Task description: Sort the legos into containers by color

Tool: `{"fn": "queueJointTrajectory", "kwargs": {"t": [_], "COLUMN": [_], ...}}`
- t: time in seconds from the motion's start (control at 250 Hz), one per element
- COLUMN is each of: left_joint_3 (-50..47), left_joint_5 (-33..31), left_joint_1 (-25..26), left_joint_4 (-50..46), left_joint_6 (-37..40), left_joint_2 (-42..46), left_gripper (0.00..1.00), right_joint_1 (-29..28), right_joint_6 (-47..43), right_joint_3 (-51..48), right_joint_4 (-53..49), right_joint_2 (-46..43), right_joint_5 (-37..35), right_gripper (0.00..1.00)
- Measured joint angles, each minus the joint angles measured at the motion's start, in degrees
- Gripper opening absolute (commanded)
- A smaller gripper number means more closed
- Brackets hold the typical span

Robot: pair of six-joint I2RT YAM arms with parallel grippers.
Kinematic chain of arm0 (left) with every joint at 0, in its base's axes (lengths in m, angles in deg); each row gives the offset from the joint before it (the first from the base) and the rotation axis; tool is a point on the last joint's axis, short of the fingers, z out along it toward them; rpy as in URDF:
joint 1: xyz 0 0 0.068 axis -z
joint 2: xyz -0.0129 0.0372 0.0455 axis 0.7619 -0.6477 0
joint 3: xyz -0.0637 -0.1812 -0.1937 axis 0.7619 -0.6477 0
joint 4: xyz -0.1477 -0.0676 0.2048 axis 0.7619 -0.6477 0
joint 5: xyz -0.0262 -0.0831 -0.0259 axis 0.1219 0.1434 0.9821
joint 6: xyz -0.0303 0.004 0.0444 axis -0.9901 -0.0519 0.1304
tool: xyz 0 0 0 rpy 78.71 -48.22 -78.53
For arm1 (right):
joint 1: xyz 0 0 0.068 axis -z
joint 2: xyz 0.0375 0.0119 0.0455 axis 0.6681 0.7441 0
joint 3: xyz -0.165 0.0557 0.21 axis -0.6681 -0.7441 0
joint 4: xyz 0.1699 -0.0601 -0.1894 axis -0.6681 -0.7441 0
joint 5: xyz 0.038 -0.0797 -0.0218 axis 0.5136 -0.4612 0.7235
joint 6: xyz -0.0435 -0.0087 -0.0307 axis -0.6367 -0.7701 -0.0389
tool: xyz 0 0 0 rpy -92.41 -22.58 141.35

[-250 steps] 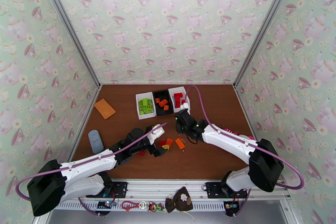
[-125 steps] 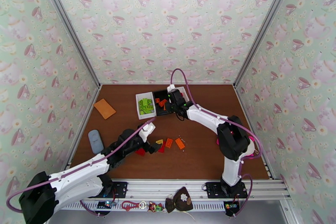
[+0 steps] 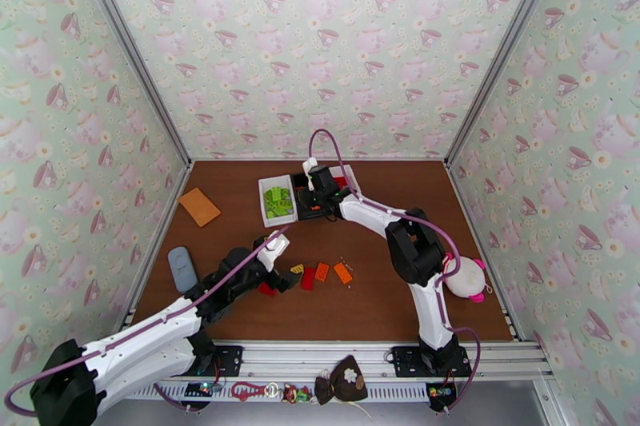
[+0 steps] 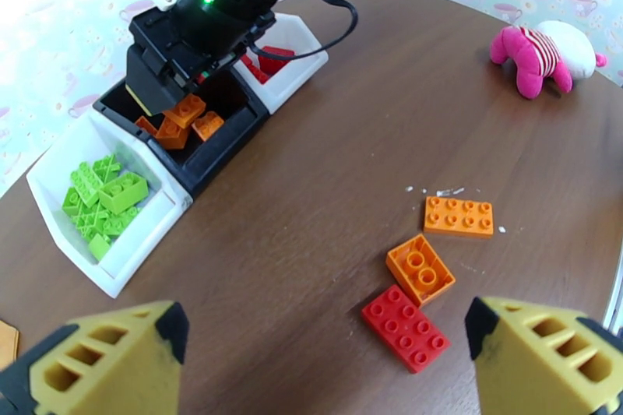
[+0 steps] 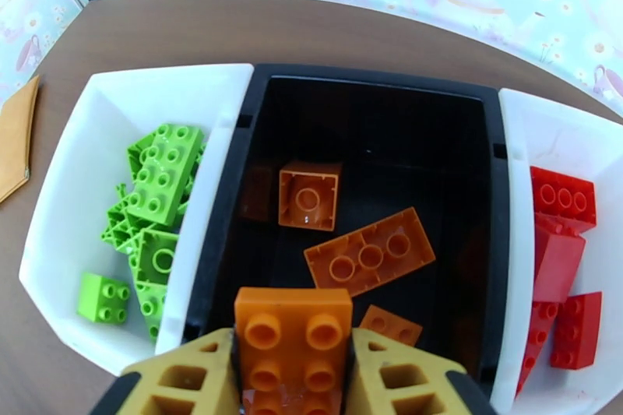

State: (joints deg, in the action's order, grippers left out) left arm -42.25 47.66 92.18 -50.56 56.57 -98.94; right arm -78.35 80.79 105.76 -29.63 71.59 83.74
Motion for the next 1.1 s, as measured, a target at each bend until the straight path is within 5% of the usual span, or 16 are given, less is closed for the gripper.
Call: {"fn": "queueJointTrajectory", "kwargs": {"t": [0.168, 0.328, 0.816, 1.1], "left_joint_3": [0.00, 0.00, 0.11, 1.68], "left_joint_5": [0.07, 0.07, 3.50, 7.28], "left_joint_1": [0.00, 0.00, -0.09, 2.03], "left_joint_4": [-0.87, -1.33, -3.82, -8.35], "left_joint_6": [0.04, 0.07, 1.49, 3.04], "left_joint_2": [-0.94, -0.94, 0.00, 0.63], "left_gripper": [1.00, 1.00, 1.00, 1.00], "right_joint_1": [0.48, 0.81, -1.03, -5.07], "right_joint_6": [0.04, 0.85, 2.14, 2.23], "right_joint_3": [2.25, 1.01, -23.12, -33.66], "right_joint_4": [-0.11, 1.07, 3.56, -7.21], "right_joint_2": [1.95, 1.29, -22.18, -34.07], "right_joint_5": [1.16, 2.60, 2.95, -0.81], "right_gripper": [0.61, 0.68, 0.74, 0.78]}}
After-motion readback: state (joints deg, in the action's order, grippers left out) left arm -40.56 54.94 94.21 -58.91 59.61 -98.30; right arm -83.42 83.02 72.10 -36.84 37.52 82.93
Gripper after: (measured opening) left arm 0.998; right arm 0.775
